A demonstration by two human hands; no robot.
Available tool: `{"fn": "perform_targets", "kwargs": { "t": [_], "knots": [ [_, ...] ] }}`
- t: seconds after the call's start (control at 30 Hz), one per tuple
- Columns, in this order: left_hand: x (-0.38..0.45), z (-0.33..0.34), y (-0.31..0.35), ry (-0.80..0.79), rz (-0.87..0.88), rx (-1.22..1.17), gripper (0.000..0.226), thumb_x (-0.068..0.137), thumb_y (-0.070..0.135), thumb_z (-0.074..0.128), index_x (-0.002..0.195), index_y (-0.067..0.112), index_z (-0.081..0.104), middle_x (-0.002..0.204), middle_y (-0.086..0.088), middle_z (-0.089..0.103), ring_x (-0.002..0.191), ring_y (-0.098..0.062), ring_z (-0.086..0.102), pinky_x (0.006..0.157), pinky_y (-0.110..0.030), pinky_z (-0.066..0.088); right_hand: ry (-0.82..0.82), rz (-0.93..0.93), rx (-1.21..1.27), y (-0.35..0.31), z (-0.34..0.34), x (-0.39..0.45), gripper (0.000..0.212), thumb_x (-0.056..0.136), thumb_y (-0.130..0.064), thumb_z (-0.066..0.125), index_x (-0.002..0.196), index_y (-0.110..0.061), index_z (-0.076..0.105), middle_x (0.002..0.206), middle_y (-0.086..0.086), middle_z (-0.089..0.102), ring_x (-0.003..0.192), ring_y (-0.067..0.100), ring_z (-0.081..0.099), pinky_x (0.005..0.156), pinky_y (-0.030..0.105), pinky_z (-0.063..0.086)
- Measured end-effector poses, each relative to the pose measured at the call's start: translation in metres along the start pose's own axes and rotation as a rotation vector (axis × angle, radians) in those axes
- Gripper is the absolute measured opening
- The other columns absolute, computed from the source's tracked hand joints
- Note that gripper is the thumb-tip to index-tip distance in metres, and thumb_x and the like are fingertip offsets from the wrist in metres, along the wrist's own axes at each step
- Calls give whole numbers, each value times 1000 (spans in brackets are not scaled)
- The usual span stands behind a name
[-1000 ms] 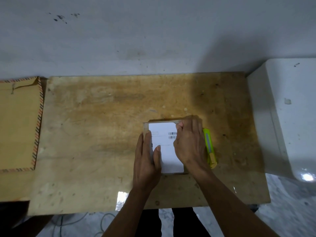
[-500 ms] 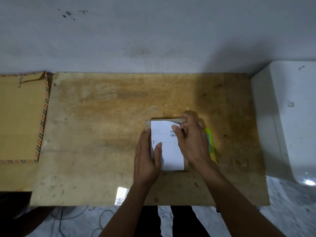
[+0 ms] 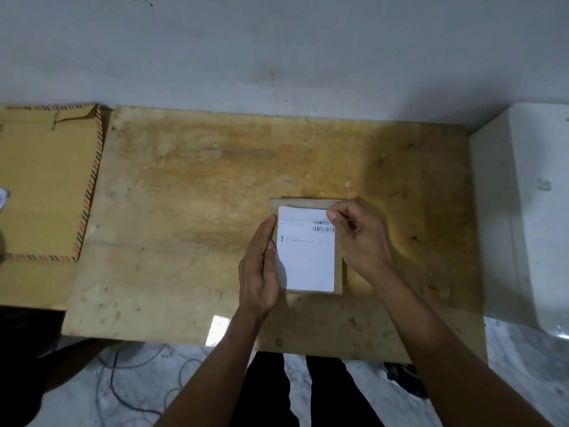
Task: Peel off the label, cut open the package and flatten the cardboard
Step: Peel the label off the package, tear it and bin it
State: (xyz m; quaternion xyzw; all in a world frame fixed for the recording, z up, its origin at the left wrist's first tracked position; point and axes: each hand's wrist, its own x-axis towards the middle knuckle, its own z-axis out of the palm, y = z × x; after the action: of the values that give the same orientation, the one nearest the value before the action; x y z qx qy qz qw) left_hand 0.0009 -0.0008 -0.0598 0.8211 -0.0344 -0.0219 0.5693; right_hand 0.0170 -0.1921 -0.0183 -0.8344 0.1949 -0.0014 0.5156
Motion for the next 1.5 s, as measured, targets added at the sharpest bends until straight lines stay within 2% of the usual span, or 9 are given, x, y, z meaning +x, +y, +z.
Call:
{"fn": "perform_targets", "kwargs": {
  "t": [0.27, 0.4, 0.5, 0.67, 0.87, 0.97, 1.1, 1.37, 1.5],
  "knots": [
    [-1, 2, 0, 23, -99, -58, 43, 103, 8, 40, 145, 10, 50, 150, 2, 51, 141, -9, 45, 116, -37, 39, -65, 124, 148, 7, -12, -10, 12, 97, -29, 58, 87, -26, 64, 92, -4, 74, 83, 16, 65, 69, 28, 43],
    [-1, 3, 0, 18, -102, -63, 43, 104, 10, 40, 146, 12, 50, 150, 3, 51, 141, -8, 44, 117, -40, 38, -78, 156, 252, 6, -19, -13, 14, 98, -24, 59, 90, -15, 65, 104, 0, 75, 99, 27, 67, 83, 34, 51],
    [0, 2, 0, 10, -94, -55, 43, 104, 11, 39, 146, 10, 49, 151, 2, 50, 142, -8, 44, 117, -40, 38, -77, 194, 332, 7, -25, -15, 14, 98, -19, 58, 91, -8, 64, 112, -3, 74, 107, 16, 68, 94, 41, 55],
    [-1, 2, 1, 5, -98, -46, 43, 104, 12, 40, 146, 11, 49, 151, 4, 50, 141, -6, 44, 117, -39, 38, -75, 266, 499, 7, -22, -20, 12, 100, -13, 54, 95, -3, 60, 118, 5, 71, 112, 14, 67, 94, 30, 55],
    [-1, 0, -1, 5, -93, -68, 43, 105, 13, 40, 147, 11, 49, 151, 3, 51, 142, -8, 44, 117, -38, 37, 4, 411, 753, 13, -31, -16, 14, 104, -22, 43, 98, -13, 52, 112, 8, 69, 106, 22, 69, 88, 38, 58],
    [-1, 2, -1, 3, -69, -19, 43, 105, 13, 40, 147, 9, 48, 151, 2, 51, 141, -7, 45, 116, -30, 37, 5, 380, 660, 16, -44, -9, 18, 103, -30, 46, 98, -14, 54, 101, 0, 72, 97, 17, 72, 81, 36, 57],
    [-2, 4, 0, 25, -48, 49, 43, 104, 15, 39, 146, 8, 49, 150, 1, 51, 140, -7, 46, 114, -24, 37, 27, 342, 468, 10, -55, -4, 24, 96, -45, 52, 89, -24, 59, 92, 0, 69, 93, 19, 66, 86, 50, 54],
    [-1, 3, 7, -10, -33, 274, 46, 105, 20, 34, 149, 14, 45, 147, 0, 50, 132, -2, 43, 109, -14, 33, 47, 272, 413, -25, -75, -3, 20, 93, -47, 53, 81, -32, 58, 97, 0, 74, 99, 21, 70, 90, 60, 54],
    [-1, 3, 19, -30, -125, 379, 53, 102, 33, 30, 152, 17, 39, 154, -19, 38, 146, -32, 31, 115, -48, 34, 23, 236, 454, -44, -84, -7, 20, 98, -36, 53, 82, -24, 58, 101, 6, 75, 100, 26, 71, 90, 61, 54]
  ]
}}
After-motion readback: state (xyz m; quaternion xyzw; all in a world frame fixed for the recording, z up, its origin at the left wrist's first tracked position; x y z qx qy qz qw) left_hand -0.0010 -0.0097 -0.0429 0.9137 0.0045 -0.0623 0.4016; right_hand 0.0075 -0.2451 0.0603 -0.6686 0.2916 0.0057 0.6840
